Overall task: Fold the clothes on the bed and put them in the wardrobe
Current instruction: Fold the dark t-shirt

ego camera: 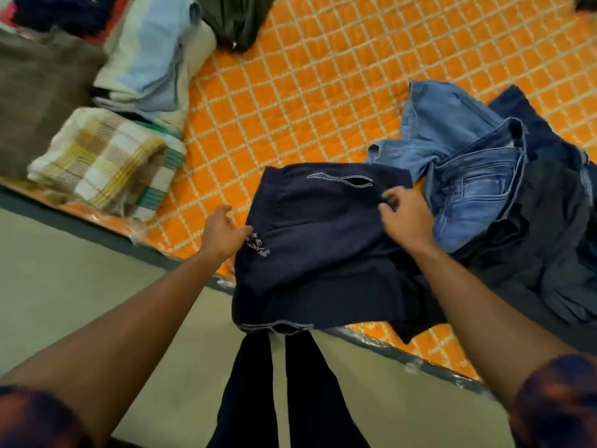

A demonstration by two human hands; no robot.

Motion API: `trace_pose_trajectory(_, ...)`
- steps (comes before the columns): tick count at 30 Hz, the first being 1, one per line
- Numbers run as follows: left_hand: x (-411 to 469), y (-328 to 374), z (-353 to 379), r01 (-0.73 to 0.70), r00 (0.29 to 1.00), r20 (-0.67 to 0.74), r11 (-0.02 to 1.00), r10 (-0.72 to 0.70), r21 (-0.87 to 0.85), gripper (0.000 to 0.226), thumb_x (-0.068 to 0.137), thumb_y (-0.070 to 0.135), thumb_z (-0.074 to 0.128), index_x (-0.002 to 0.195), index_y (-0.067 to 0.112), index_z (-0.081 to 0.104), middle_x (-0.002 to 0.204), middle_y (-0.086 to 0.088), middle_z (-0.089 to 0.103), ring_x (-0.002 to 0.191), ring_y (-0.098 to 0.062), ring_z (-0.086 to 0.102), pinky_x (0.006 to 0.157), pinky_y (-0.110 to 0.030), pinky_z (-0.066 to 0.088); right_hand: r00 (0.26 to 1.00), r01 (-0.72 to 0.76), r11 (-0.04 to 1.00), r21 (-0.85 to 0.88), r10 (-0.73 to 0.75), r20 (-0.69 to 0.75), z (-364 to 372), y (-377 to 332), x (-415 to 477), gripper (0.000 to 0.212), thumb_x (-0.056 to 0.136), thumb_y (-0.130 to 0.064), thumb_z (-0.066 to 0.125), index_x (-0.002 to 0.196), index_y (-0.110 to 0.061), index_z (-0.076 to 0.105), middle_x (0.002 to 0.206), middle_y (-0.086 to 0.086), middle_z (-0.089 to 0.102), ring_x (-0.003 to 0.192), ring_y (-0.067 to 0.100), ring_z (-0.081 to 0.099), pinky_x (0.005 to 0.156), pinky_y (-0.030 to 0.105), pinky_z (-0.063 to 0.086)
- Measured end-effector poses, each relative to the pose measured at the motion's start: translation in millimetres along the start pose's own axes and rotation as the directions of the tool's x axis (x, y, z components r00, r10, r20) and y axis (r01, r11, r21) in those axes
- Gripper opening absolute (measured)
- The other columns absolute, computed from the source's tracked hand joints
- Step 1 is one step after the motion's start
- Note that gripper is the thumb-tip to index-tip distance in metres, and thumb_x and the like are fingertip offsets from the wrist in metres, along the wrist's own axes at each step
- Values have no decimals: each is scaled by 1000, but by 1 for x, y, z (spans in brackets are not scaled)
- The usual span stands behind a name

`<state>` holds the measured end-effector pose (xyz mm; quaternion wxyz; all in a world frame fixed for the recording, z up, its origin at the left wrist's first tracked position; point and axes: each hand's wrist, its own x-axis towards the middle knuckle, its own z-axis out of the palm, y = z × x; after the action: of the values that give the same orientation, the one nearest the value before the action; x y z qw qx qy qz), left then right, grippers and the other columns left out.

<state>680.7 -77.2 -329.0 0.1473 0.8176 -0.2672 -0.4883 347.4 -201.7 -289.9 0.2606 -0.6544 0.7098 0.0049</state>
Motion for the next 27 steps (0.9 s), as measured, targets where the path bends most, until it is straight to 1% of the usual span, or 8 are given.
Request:
trace_pose_trajectory(4, 12, 0, 16, -17, 989, 148, 999, 23, -43, 59, 91, 33, 74, 141, 21, 44, 113, -4, 61, 101, -24, 62, 84, -41, 50, 912, 366, 923, 123, -382, 151, 72, -68, -1, 46, 78, -22, 61, 123, -17, 69, 126, 4, 68, 117, 31, 60, 103, 35, 43)
trace_pose_trajectory(9, 27, -2, 22, -179, 964, 215, 980, 158, 86, 32, 79, 24, 80, 108, 21, 67, 95, 3, 72, 87, -19, 69, 74, -42, 57, 743, 626, 768, -138, -533, 404, 114, -159, 34, 86, 76, -12, 64, 155, -33, 36, 164, -1, 29, 146, 30, 28, 101, 55, 37)
trace_pose_trajectory(12, 19, -8, 23, -117, 975, 189, 993, 119, -22, 26, 82, 13, 70, 103, 28, 66, 98, 1, 72, 88, -22, 68, 78, -43, 57, 665, 652, 733, -197, -426, 614, 114, -196, 55, 78, 74, -16, 69, 145, -36, 42, 137, -2, 53, 125, 29, 49, 93, 51, 39)
trace_pose_trajectory(14, 12, -10, 20, -73, 976, 186, 980, 109, -187, 26, 85, 5, 64, 100, 27, 63, 97, -1, 71, 86, -22, 68, 74, -41, 56, 562, 626, 771, -115, -345, 752, 105, -208, 62, 49, 74, -15, 78, 119, -23, 61, 100, -3, 61, 96, 26, 59, 76, 38, 45)
trace_pose_trajectory(16, 3, -11, 11, -63, 957, 253, 957, 138, -284, 30, 88, 1, 64, 103, 27, 62, 101, 0, 70, 91, -19, 68, 73, -33, 54, 507, 605, 796, -29, -357, 785, 94, -211, 59, 27, 76, -17, 83, 97, -10, 68, 83, 3, 62, 77, 23, 57, 62, 33, 42)
trace_pose_trajectory(20, -19, -15, -14, -140, 883, 399, 949, 248, -282, 44, 83, 8, 81, 116, 29, 62, 111, 9, 70, 95, -5, 70, 73, -18, 55, 591, 495, 865, 82, -404, 698, 50, -196, 47, 12, 80, -20, 83, 80, -17, 72, 78, 6, 69, 72, 23, 62, 63, 36, 46)
trace_pose_trajectory(23, -41, -15, -37, -201, 847, 487, 976, 214, -80, 41, 80, 18, 85, 115, 26, 66, 109, 7, 72, 96, -10, 70, 81, -29, 57, 661, 372, 918, 137, -365, 656, 9, -181, 35, 17, 81, -21, 82, 90, -7, 77, 87, 17, 73, 79, 35, 67, 66, 41, 50)
trace_pose_trajectory(27, -69, -11, -81, -254, 895, 389, 966, 219, 40, 24, 75, 31, 89, 94, 27, 75, 89, 8, 76, 81, -10, 72, 69, -31, 59, 673, 348, 919, 183, -381, 633, -30, -182, 28, 16, 79, -18, 85, 85, -6, 76, 81, 14, 74, 74, 30, 70, 68, 42, 52)
